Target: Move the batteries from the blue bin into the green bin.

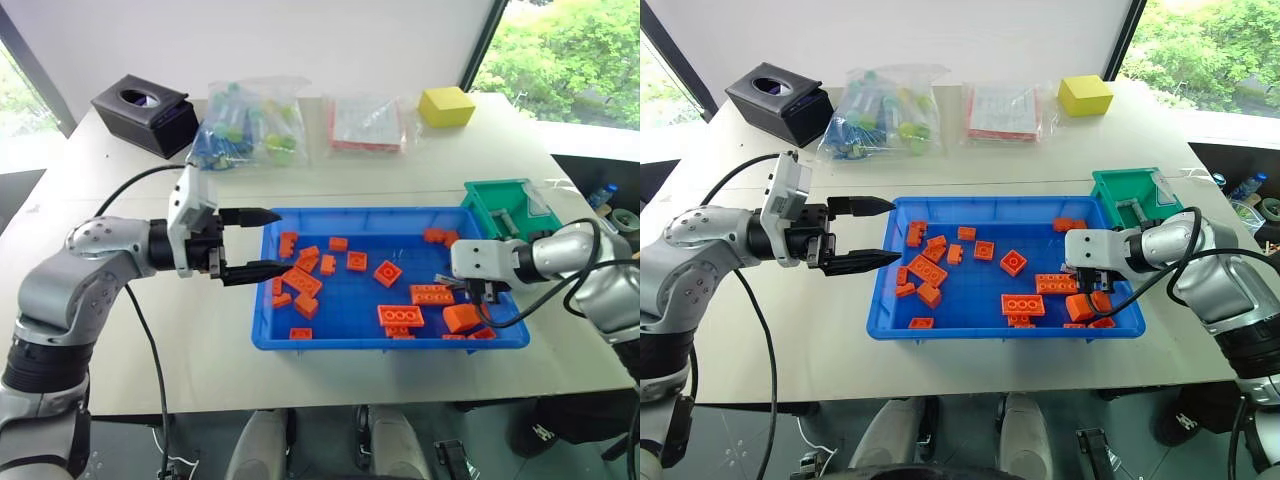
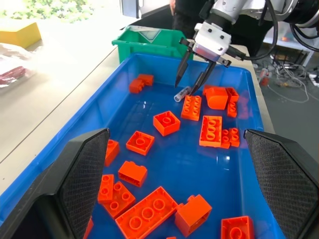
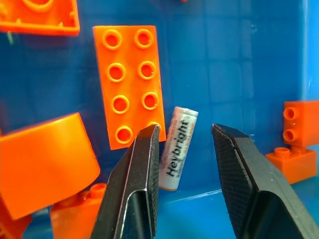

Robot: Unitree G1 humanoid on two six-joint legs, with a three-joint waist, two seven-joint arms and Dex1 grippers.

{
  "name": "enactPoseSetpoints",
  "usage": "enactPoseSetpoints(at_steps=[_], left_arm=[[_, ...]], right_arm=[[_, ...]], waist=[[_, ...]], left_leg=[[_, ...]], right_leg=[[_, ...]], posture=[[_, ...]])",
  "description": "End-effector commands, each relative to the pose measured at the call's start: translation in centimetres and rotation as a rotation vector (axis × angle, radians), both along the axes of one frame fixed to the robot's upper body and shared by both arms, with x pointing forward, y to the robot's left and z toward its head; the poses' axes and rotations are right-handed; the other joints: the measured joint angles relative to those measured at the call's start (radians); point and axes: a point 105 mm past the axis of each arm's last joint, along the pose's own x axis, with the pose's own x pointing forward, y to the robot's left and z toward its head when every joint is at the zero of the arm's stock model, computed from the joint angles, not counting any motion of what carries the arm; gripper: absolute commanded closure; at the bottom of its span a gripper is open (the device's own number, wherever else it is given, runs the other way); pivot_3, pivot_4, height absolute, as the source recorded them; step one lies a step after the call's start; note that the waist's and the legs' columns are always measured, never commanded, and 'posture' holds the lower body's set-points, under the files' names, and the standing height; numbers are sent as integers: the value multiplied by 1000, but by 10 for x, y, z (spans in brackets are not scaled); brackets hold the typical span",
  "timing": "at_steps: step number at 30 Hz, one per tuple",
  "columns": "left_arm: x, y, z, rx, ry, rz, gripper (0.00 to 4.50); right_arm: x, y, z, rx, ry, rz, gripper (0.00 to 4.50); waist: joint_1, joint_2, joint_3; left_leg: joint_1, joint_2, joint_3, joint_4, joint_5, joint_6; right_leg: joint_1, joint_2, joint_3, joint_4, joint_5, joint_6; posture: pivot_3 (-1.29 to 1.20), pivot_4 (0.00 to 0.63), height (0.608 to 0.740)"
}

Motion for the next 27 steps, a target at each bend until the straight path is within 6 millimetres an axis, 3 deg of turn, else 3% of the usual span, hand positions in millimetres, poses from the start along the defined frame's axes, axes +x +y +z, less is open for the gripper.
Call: enactPoseSetpoints(at_steps=[1, 6, 13, 23, 27], left_arm=[[-3, 1, 11, -20, -62, 2, 0], [-3, 1, 11, -23, -62, 4, 0], [-1, -2, 11, -30, -66, -5, 0], [0, -2, 12, -33, -73, -4, 0], [-1, -2, 11, -36, -72, 2, 0]], right_arm=[[-2, 5, 26, 2, -48, 29, 2802], [-7, -2, 34, -19, -41, 26, 2802], [-3, -13, 17, -93, -26, 23, 2802], [6, 6, 1, -112, -3, 55, 2802], [6, 10, -4, -114, 12, 64, 1522]], waist=[[0, 0, 0], [0, 0, 0], [-1, 0, 0], [-1, 0, 0], [1, 0, 0]], left_leg=[[0, 0, 0, 0, 0, 0], [0, 0, 0, 0, 0, 0], [0, 0, 0, 0, 0, 0], [0, 0, 1, 0, 0, 0], [0, 0, 0, 0, 0, 0]], right_leg=[[0, 0, 0, 0, 0, 0], [0, 0, 0, 0, 0, 0], [0, 0, 0, 0, 0, 0], [-1, 0, 0, 0, 0, 0], [-1, 0, 0, 0, 0, 0]], posture=[[0, 150, 692], [0, 150, 692], [0, 150, 692], [0, 150, 692], [0, 150, 692]])
